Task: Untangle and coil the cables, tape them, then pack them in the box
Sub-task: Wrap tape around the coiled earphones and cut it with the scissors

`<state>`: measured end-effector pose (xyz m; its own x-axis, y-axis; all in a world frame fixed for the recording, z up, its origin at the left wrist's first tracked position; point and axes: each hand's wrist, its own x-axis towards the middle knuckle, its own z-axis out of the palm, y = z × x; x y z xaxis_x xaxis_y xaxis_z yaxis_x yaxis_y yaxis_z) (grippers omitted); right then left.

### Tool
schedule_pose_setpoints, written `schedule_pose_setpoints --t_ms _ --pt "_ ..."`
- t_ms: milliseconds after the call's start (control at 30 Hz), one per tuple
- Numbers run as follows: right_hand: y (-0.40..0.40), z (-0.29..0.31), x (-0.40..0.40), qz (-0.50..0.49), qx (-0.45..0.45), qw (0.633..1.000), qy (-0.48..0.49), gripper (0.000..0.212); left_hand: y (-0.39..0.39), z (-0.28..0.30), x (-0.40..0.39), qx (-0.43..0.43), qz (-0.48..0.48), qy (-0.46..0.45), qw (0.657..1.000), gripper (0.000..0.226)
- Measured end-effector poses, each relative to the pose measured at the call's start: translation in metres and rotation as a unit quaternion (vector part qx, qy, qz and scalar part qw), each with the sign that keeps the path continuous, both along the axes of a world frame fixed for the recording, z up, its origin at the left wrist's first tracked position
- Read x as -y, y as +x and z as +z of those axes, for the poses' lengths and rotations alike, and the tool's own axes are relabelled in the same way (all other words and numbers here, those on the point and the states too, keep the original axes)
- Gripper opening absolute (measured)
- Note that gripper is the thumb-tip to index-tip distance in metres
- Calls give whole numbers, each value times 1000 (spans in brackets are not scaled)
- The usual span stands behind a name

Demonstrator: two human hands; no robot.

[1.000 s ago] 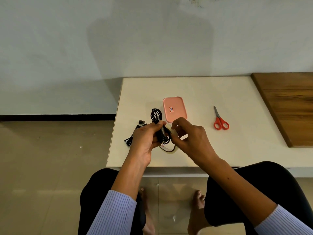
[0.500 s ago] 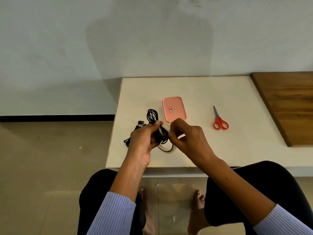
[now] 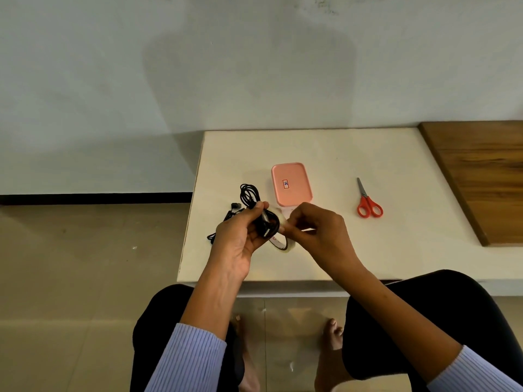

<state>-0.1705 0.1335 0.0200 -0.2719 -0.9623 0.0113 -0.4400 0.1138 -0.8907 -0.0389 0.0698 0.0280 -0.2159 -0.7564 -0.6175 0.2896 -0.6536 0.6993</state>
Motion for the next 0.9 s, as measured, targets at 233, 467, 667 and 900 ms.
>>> schedule_pose_setpoints --t_ms 233,467,667,900 --pt "1 6 -1 -35 267 957 109 45 0 3 0 -15 -20 -11 1000 12" --pt "-12 10 -1 61 270 953 120 21 6 6 4 -79 -5 39 996 11" --pt "-20 15 0 90 229 958 146 21 7 8 3 -110 -6 65 992 10" --pt "-12 15 1 16 178 977 115 22 3 6 -8 11 -75 -57 995 10"
